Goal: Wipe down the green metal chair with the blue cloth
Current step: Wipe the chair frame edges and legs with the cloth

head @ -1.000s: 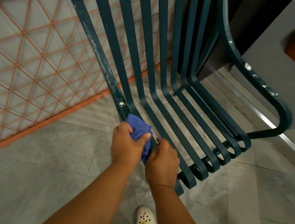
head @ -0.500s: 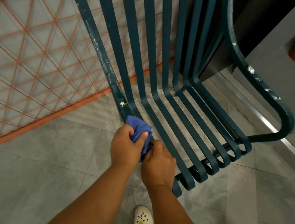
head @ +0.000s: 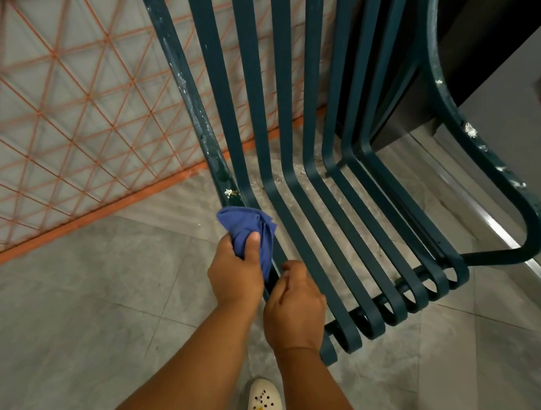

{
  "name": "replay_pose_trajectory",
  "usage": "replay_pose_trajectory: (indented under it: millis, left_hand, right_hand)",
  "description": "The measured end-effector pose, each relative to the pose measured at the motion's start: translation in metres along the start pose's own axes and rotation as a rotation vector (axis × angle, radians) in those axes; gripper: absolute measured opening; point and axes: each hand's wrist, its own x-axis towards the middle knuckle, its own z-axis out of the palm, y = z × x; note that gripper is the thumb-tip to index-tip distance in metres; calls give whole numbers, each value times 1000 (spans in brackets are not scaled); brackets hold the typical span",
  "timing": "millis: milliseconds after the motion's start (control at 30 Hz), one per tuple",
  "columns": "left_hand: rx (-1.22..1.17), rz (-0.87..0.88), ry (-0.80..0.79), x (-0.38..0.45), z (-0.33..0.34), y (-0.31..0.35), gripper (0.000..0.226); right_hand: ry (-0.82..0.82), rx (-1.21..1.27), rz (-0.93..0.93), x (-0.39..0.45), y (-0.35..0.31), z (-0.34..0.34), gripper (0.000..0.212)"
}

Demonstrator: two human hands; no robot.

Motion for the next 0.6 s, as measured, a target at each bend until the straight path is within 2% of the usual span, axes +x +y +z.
replay_pose_trajectory:
  millis: [133,267,367,500,600]
  left_hand:
    - [43,136,-54,-21,-9,-16,37]
    - [28,58,-93,-12,0,-5,52]
    - [-5,37,-122,-9,2,-2,60]
    - [21,85,-153,-21,-12,-17,39]
    - [8,24,-177,-18,-15,-21,28]
  right_hand:
    - [-22,30,4,1,-2,-2,32]
    - [-69,-8,18,2,1,0,18]
    - [-74,-25,9,1,1,0,16]
    - [-66,-44,-8,3,-3,-1,24]
    - [-173,-98,40,9,-5,0,24]
